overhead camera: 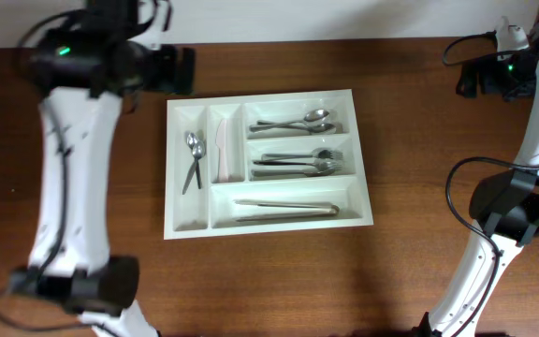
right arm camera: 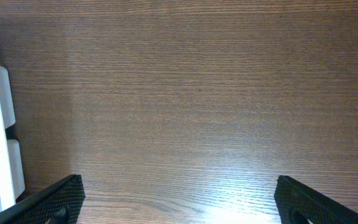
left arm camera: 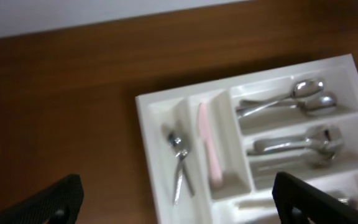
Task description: Pack container
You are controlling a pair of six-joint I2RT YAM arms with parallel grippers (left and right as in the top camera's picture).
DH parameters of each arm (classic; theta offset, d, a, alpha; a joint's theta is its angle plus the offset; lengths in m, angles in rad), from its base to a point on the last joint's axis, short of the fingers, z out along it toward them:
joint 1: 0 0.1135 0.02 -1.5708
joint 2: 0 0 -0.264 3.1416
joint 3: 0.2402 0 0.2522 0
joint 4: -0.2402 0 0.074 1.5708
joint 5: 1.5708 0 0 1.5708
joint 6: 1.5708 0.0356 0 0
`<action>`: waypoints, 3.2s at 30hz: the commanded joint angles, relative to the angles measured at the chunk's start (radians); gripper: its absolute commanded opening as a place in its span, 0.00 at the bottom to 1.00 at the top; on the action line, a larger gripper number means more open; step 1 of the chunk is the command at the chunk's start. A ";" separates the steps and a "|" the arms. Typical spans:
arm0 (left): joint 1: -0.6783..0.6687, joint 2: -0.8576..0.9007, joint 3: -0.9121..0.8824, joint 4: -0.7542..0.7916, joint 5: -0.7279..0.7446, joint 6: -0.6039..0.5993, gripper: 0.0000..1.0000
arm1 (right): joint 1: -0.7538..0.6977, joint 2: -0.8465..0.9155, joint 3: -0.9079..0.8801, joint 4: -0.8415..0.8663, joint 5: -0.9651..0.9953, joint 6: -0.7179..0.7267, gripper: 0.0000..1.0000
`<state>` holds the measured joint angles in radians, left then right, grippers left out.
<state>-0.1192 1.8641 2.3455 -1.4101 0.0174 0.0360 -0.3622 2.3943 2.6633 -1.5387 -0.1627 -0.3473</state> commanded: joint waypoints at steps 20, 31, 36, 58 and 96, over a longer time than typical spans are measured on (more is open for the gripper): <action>0.011 -0.636 -0.112 -0.263 -0.056 -0.052 0.99 | -0.005 -0.014 -0.005 0.003 0.002 0.002 0.99; 0.011 -1.170 -0.703 -0.053 0.032 -0.208 0.99 | -0.005 -0.014 -0.005 0.003 0.002 0.002 0.99; 0.011 -1.316 -1.046 0.219 0.116 -0.310 0.99 | -0.005 -0.014 -0.005 0.003 0.002 0.002 0.99; 0.011 -1.282 -1.426 0.453 -0.059 -0.178 0.99 | -0.005 -0.014 -0.005 0.003 0.002 0.002 0.99; 0.095 -1.860 -2.241 1.237 0.087 -0.031 0.99 | -0.005 -0.014 -0.005 0.003 0.002 0.002 0.99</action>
<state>-0.0349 0.0204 0.1234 -0.1986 0.1154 -0.0139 -0.3622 2.3943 2.6633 -1.5391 -0.1627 -0.3466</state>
